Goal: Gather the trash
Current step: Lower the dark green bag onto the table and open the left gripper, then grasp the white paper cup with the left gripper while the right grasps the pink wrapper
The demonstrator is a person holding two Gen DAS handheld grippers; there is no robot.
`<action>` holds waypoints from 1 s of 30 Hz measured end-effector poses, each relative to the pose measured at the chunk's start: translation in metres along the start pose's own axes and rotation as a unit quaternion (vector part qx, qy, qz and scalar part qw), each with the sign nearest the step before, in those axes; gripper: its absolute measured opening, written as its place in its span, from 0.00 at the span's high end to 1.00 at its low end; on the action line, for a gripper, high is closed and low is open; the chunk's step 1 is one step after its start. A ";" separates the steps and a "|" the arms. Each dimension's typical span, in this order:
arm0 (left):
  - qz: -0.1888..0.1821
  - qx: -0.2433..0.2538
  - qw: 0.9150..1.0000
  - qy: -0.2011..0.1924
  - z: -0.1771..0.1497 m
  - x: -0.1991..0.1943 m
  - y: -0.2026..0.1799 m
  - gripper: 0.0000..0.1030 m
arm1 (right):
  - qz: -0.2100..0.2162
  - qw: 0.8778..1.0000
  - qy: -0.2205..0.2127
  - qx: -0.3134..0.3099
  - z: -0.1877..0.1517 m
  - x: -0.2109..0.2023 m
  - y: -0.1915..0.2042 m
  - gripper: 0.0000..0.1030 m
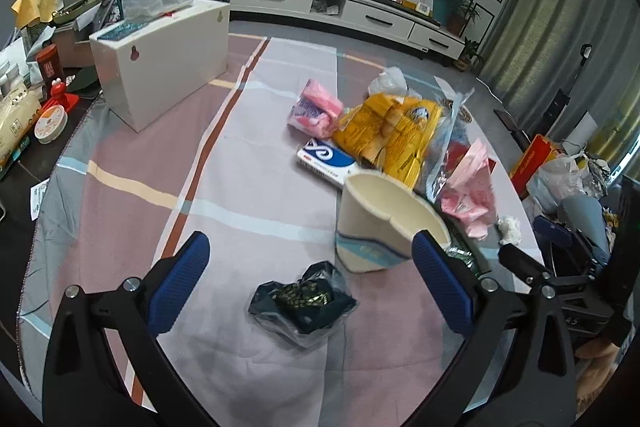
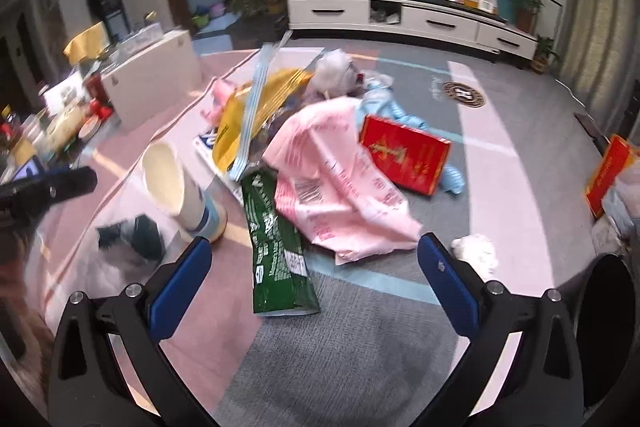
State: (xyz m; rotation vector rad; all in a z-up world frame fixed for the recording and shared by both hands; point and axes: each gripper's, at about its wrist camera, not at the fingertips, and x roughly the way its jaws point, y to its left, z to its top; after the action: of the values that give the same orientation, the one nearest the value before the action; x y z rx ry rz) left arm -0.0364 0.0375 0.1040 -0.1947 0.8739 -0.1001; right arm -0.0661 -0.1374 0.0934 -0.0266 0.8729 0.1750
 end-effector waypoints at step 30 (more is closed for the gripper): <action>-0.043 -0.003 0.999 0.009 0.038 0.024 -0.042 0.03 | -0.011 0.997 -0.068 0.046 0.046 -0.035 -0.008 0.03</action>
State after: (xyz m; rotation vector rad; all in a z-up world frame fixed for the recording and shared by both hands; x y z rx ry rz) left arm 0.0076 -0.0030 0.1182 -0.2378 0.8829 -0.1796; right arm -0.0520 -0.1458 0.1490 0.0609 0.7431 0.1149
